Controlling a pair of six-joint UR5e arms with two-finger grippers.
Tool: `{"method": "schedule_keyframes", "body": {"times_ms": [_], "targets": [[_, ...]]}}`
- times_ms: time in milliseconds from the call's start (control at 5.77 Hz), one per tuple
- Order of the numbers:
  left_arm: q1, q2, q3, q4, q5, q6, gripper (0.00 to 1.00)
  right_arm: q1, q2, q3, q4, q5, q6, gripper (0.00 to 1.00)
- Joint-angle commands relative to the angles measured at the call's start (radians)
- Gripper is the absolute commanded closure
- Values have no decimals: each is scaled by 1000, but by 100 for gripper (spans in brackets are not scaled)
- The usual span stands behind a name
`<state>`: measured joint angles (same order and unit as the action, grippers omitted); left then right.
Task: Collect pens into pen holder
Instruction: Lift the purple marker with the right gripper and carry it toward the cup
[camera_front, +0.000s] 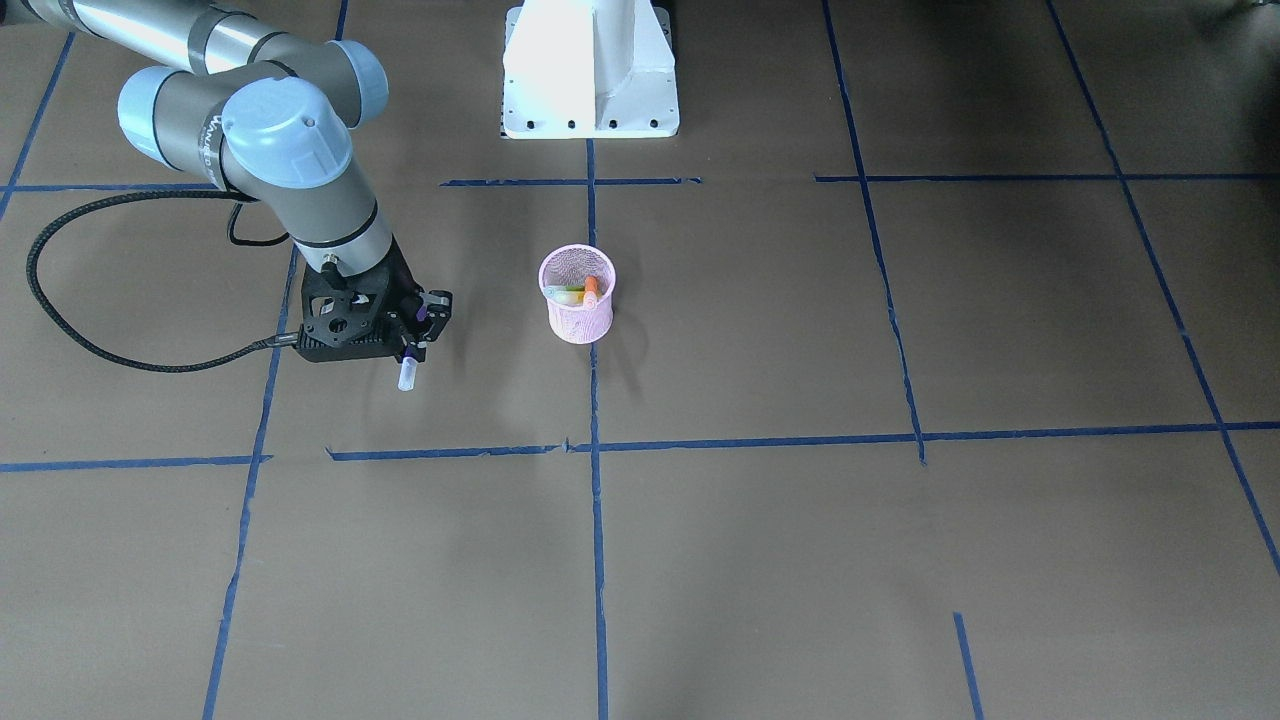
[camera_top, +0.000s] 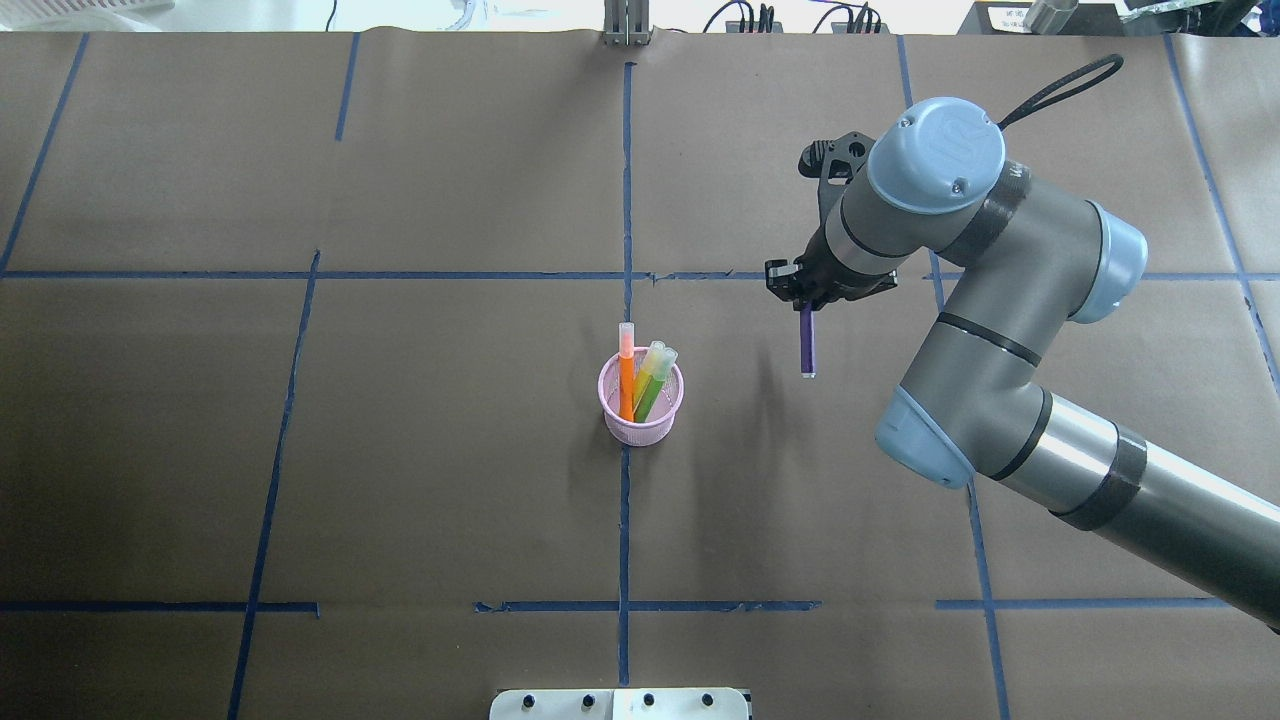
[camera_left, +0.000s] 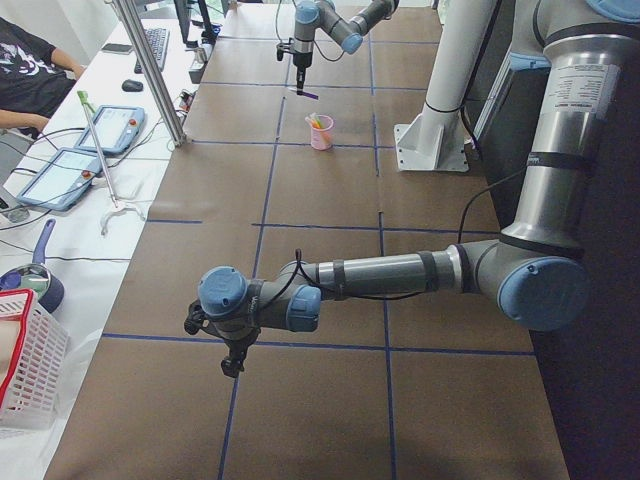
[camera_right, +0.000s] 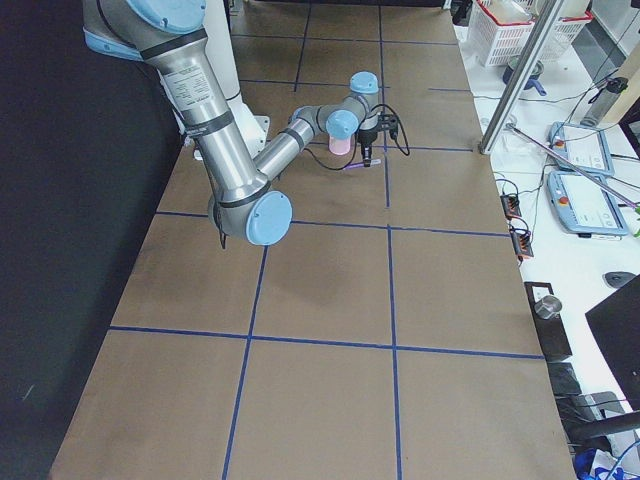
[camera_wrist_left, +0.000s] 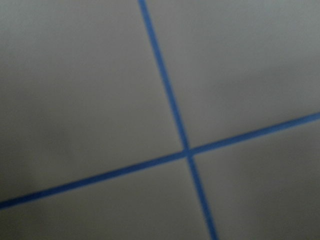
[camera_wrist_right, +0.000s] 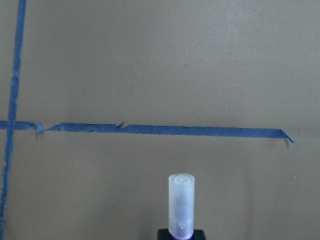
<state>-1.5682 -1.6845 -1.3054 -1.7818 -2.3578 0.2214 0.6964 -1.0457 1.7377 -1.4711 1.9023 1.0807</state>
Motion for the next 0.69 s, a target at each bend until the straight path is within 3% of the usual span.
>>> {"method": "schedule_keyframes", "body": {"times_ms": [0,347,520], "targets": [[-3,17,2,2,35,-2,0,-84,3,96,72,-233,80,100],[-3,20,0,2,40,-2,0,-202,74,126,72,-514,79,100],[-1,19,2,11,41,-2,0,-239,82,160,69,-598,79,100]]}}
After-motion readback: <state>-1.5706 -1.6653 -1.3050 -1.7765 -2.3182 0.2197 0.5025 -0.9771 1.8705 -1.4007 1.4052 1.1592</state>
